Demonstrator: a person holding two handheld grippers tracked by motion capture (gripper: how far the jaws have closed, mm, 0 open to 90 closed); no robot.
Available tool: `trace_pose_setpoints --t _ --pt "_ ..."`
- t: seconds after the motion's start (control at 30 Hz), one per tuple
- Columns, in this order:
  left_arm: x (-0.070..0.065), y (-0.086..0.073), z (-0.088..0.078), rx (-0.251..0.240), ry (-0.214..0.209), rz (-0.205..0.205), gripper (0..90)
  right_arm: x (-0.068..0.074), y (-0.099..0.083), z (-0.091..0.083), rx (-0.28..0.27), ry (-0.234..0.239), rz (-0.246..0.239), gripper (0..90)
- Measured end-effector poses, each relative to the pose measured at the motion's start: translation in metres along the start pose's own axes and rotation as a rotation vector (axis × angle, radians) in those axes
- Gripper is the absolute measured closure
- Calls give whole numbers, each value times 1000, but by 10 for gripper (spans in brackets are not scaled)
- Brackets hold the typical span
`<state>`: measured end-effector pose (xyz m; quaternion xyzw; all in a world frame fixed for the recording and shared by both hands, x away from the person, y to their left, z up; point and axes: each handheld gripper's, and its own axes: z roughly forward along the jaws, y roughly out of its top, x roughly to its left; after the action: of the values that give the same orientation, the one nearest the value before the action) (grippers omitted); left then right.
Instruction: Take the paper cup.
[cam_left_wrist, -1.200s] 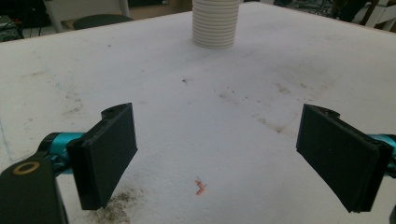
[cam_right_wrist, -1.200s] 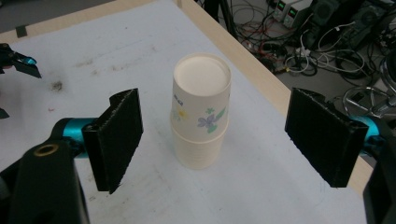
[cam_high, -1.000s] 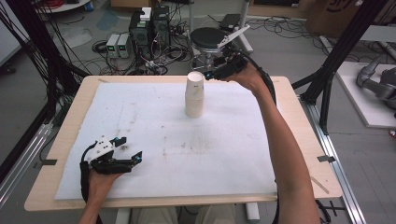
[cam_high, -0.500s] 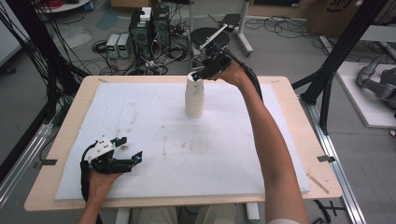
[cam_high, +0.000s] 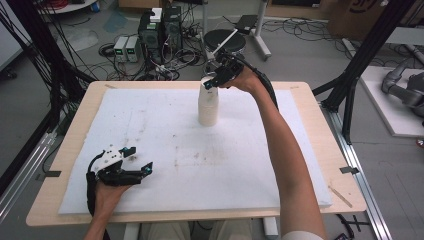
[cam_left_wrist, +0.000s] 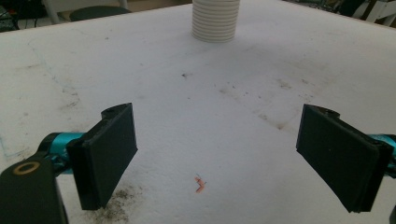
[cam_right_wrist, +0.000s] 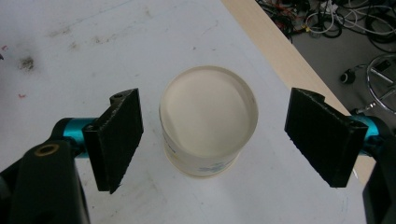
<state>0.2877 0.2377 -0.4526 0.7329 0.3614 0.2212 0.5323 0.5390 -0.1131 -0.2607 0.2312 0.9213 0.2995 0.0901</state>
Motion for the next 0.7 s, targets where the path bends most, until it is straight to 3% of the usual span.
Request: trace_pose_setpoints --t 0.37,0.53,0.7 --pt "0 0 1 2 2 -4 121 1 2 8 22 14 0 262" --pt "0 0 1 3 2 -4 121 0 2 7 26 12 -18 373" --pt "0 0 1 11 2 -1 121 0 2 6 34 9 -13 380"
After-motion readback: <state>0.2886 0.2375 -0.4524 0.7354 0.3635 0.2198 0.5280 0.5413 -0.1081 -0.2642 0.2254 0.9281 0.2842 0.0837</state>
